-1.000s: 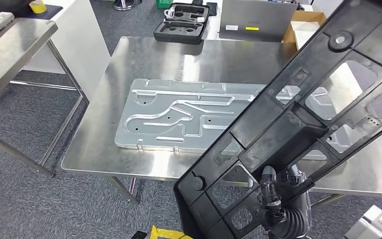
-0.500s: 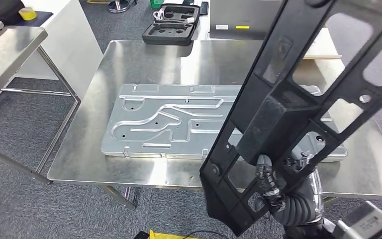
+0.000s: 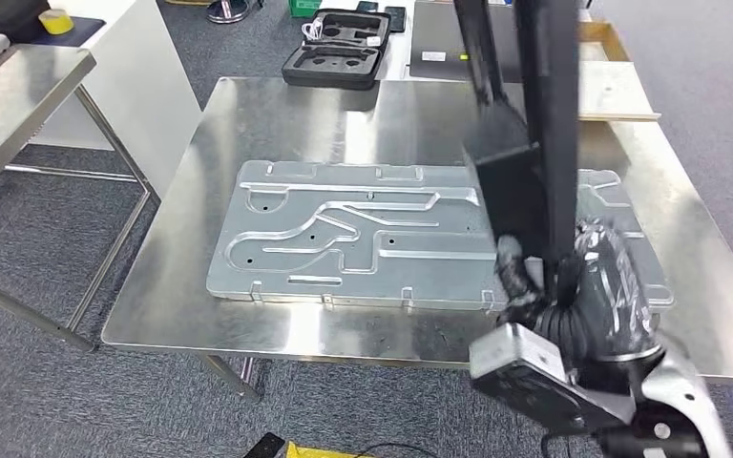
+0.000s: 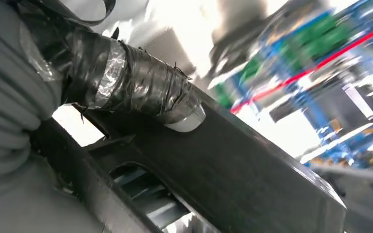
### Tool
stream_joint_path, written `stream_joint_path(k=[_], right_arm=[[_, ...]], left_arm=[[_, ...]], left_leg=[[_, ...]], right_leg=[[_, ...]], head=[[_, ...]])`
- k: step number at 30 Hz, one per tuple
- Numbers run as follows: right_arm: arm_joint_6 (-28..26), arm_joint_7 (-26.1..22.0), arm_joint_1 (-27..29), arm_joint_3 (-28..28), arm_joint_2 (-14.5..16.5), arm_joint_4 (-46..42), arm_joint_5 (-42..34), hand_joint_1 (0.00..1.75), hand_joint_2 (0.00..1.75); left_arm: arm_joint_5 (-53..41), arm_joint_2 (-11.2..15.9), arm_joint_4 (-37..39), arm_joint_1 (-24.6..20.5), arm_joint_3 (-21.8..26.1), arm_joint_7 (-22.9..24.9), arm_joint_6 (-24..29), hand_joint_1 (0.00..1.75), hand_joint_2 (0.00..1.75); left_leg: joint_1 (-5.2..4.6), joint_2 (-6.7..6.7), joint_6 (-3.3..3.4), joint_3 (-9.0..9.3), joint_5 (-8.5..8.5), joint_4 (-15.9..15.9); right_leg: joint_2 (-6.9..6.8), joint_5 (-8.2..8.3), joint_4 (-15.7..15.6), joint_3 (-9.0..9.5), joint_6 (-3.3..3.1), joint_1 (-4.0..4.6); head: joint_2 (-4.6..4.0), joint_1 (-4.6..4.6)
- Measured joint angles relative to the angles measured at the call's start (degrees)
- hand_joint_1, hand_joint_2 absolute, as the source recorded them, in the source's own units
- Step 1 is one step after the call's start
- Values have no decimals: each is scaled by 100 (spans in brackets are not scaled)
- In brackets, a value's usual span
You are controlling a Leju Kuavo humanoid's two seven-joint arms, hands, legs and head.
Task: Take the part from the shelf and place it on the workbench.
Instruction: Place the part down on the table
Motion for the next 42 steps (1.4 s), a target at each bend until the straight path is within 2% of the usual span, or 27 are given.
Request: stream_joint_path(k=[2, 5, 7, 8, 10, 11, 12, 13, 14, 16, 17, 19, 22, 23, 25, 26, 27, 28, 29, 30, 32, 33, 36, 37, 39, 41, 42], right_arm=[[351, 206, -343, 6, -140, 127, 355, 175, 175], [888, 435, -816, 40, -307, 376, 822, 175, 175], [1190, 509, -1095, 91, -396, 529, 1097, 175, 175], [1358, 524, -1243, 139, -435, 611, 1241, 175, 175], [1774, 524, -1555, 287, -507, 823, 1547, 175, 175], [2008, 520, -1695, 387, -536, 955, 1696, 175, 175], [2230, 514, -1815, 491, -563, 1096, 1818, 175, 175], [2416, 502, -1917, 584, -588, 1232, 1906, 175, 175], [2579, 484, -2021, 669, -612, 1366, 1972, 175, 175], [2848, 436, -2250, 814, -665, 1626, 2077, 175, 175], [2964, 420, -2370, 884, -694, 1749, 2128, 175, 175], [3192, 404, -2543, 1062, -783, 2006, 2231, 175, 175], [3446, 391, -2632, 1306, -973, 2309, 2285, 175, 175], [3488, 395, -2653, 1357, -1032, 2387, 2259, 175, 175], [3553, 433, -2672, 1426, -1121, 2542, 2166, 175, 175], [3579, 476, -2645, 1453, -1161, 2625, 2077, 175, 175], [3607, 540, -2585, 1471, -1200, 2710, 1931, 175, 175], [3638, 626, -2496, 1485, -1241, 2800, 1730, 175, 175], [3670, 718, -2389, 1499, -1277, 2894, 1509, 175, 175], [3704, 795, -2289, 1518, -1306, 2992, 1298, 175, 175], [3735, 866, -2154, 1574, -1318, 3149, 1050, 175, 175], [3729, 871, -2126, 1615, -1300, 3223, 996, 175, 175], [3616, 863, -2088, 1728, -1150, 3501, 954, 175, 175], [3560, 854, -2080, 1762, -1086, 3600, 956, 175, 175], [3442, 827, -2083, 1829, -963, 3761, 964, 175, 175], [3339, 787, -2112, 1893, -841, 3894, 976, 175, 175], [3302, 755, -2131, 1936, -767, 3977, 980, 175, 175]], left_arm=[[-87, 4, -1, -51, -57, 49, -22, 0, 175], [-172, 6, -2, -111, -129, 55, -49, 0, 175], [-209, 6, -2, -128, -145, 42, -56, 0, 175], [-221, 4, -2, -141, -147, 39, -57, 0, 175], [-238, -5, -3, -174, -149, 39, -67, 0, 175], [-249, -11, -3, -188, -151, 43, -75, 0, 175], [-261, -16, -4, -198, -153, 48, -84, 0, 175], [-272, -19, -4, -206, -165, 52, -91, 0, 175], [-281, -20, -4, -215, -184, 49, -96, 0, 175], [-285, -20, -4, -241, -223, 7, -90, 0, 175], [-283, -20, -4, -258, -234, -28, -80, 0, 175], [-262, -20, -4, -282, -237, -106, -52, 0, 175], [-218, -27, -4, -290, -237, -196, -37, 0, 175], [-216, -31, -4, -295, -238, -212, -34, 0, 175], [-215, -48, -4, -314, -239, -218, -15, 0, 175], [-215, -74, -4, -326, -239, -203, 7, 0, 175], [-215, -119, -4, -339, -239, -170, 38, 0, 175], [-219, -182, -4, -353, -239, -126, 73, 0, 175], [-239, -249, -5, -372, -239, -78, 118, 0, 175], [-286, -317, -8, -391, -239, -38, 167, 0, 175], [-428, -400, -15, -446, -242, -7, 261, 0, 175], [-523, -427, -19, -480, -246, -7, 307, 0, 175], [-797, -485, -21, -625, -342, 1, 366, 0, 175], [-883, -506, -24, -681, -410, 16, 355, 0, 175], [-1072, -558, -38, -782, -542, 80, 291, 0, 175], [-1235, -612, -54, -856, -634, 198, 148, 0, 175], [-1297, -636, -59, -886, -676, 284, 34, 0, 175]], left_leg=[[-3, -11, -69, -62, -50, 114], [-10, -26, -135, -128, -44, 144], [1, -26, -179, -208, -150, 295], [10, -25, -203, -319, -287, 530], [26, -23, -238, -663, -627, 1265], [30, -23, -237, -826, -728, 1589], [29, -23, -223, -915, -730, 1746], [23, -24, -200, -898, -622, 1679], [13, -25, -170, -779, -426, 1402], [-23, -28, -107, -424, -62, 613], [-49, -32, -83, -295, 24, 328], [-91, -42, -53, -207, 34, 132], [-62, -48, 17, -124, 98, -34], [-47, -48, 43, -89, 122, -93], [-51, -44, 75, -63, 131, -124], [-57, -42, 90, -65, 123, -115], [-62, -43, 101, -66, 111, -101], [-63, -50, 108, -65, 96, -82], [-58, -66, 106, -65, 77, -55], [-51, -82, 96, -67, 50, -16], [-56, -105, 48, -117, -2, 74], [-65, -103, 21, -153, -18, 108], [-81, -95, -37, -215, -35, 154], [-80, -91, -63, -243, -87, 226], [-67, -75, -125, -449, -338, 668], [-47, -59, -165, -817, -641, 1402], [-42, -55, -167, -962, -702, 1663]], right_leg=[[13, 141, -495, 231, -20, -3], [15, 145, -570, 226, -135, 20], [-1, 168, -587, 219, -196, 8], [-10, 177, -594, 215, -219, 3], [-18, 184, -595, 200, -244, 20], [-19, 186, -595, 194, -249, 33], [-19, 186, -595, 192, -252, 46], [-18, 186, -595, 194, -252, 58], [-18, 185, -595, 199, -253, 65], [-19, 185, -601, 201, -248, 70], [-20, 191, -609, 192, -235, 65], [-24, 218, -646, 178, -187, 59], [-29, 181, -632, 179, -99, 55], [-28, 92, -483, 110, -78, 61], [-24, -182, 129, -205, -53, 65], [-23, -289, 465, -389, -42, 63], [-24, -312, 674, -515, -31, 60], [-24, -228, 679, -544, -22, 55], [-26, -49, 452, -457, -17, 49], [-27, 141, 76, -300, -17, 43], [-23, 349, -500, -57, -45, 46], [-15, 358, -605, -22, -72, 54], [1, 378, -605, -38, -159, 57], [-4, 385, -612, -33, -181, 48], [-20, 390, -624, -23, -217, 38], [-31, 384, -624, -22, -234, 49], [-34, 382, -623, -22, -239, 58]], head=[[0, 6], [0, 6], [0, -8], [0, -17], [0, -35], [0, -33], [0, -34], [0, -32], [0, -31], [0, -29], [0, -29], [0, -35], [0, -39], [0, -33], [0, -25], [0, -24], [0, -23], [0, -23], [0, -21], [0, -14], [0, -3], [0, -3], [0, -7], [0, -12], [0, -30], [0, -41], [0, -40]])
